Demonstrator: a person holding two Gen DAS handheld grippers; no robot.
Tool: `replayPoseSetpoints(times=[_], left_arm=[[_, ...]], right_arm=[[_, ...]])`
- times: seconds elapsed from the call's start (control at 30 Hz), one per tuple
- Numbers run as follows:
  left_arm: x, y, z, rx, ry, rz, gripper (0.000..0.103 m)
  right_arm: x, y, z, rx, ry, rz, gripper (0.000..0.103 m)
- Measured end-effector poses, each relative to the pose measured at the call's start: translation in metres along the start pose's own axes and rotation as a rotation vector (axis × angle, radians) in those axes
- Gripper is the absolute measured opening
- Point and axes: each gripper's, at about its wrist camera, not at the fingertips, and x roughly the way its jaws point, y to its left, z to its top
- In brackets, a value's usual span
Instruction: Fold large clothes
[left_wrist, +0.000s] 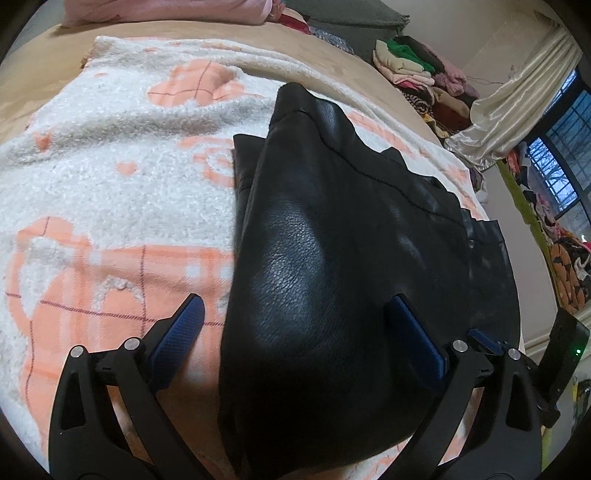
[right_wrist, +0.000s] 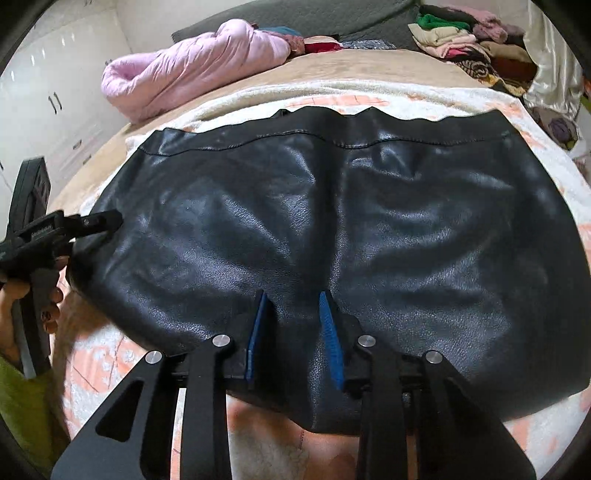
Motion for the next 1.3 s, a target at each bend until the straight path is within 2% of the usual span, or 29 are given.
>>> replayPoseSetpoints(times=[0.07,0.2,0.4,0.57,0.7,0.73,0.8,0.83,0.9,0.93,1.03,1.1,1.2,1.3], left_arm=[[0.002,-0.001,0.001,0.000,0.001,-0.002,0.093],[0.002,-0.002,0.004,0.002,0.008,-0.009,0.093],[0.002,-0.001,0.015,-0.007,0.007,-0.022,0.093],[0.005,0.005,0.027,-0.027,0.006,-0.034,0.093],[0.011,0.009,0.034,-0.032,0.028,-0.047,0.093],[0.011,0.011,0.035,-0.034,0.027,-0.047,0.093],[0.010,0.016,0.039,-0.051,0.025,-0.060,0.093],[0.010,0.019,0.040,-0.059,0.023,-0.065,0.093],[0.010,0.024,0.043,-0.069,0.025,-0.068,0.093],[0.009,0.026,0.044,-0.078,0.024,-0.074,0.093],[0.010,0.032,0.048,-0.090,0.036,-0.095,0.093],[0.012,0.033,0.049,-0.081,0.047,-0.103,0.093],[0.015,0.038,0.051,-0.093,0.053,-0.125,0.093],[0.015,0.043,0.052,-0.104,0.057,-0.156,0.093]], right_arm=[[-0.007,-0.001,0.012,0.020,0.010,0.018,0.028],[-0.015,-0.003,0.051,0.053,-0.075,0.016,0.030],[0.023,0.000,0.104,0.089,-0.057,-0.016,0.030],[0.070,-0.006,0.103,0.104,0.050,-0.044,0.031],[0.064,0.000,0.101,0.053,0.018,-0.057,0.032],[0.056,0.006,0.100,0.026,-0.010,-0.051,0.034],[0.029,0.027,0.091,-0.048,-0.087,0.035,0.048],[0.019,0.039,0.084,-0.087,-0.111,0.074,0.061],[0.001,0.071,0.066,-0.199,-0.145,0.118,0.068],[-0.005,0.091,0.054,-0.272,-0.155,0.135,0.068],[-0.010,0.132,0.031,-0.430,-0.154,0.158,0.080],[-0.005,0.161,0.013,-0.576,-0.148,0.107,0.082],[0.013,0.194,-0.014,-0.767,-0.148,-0.018,0.083],[0.030,0.212,-0.023,-0.851,-0.147,-0.120,0.083]])
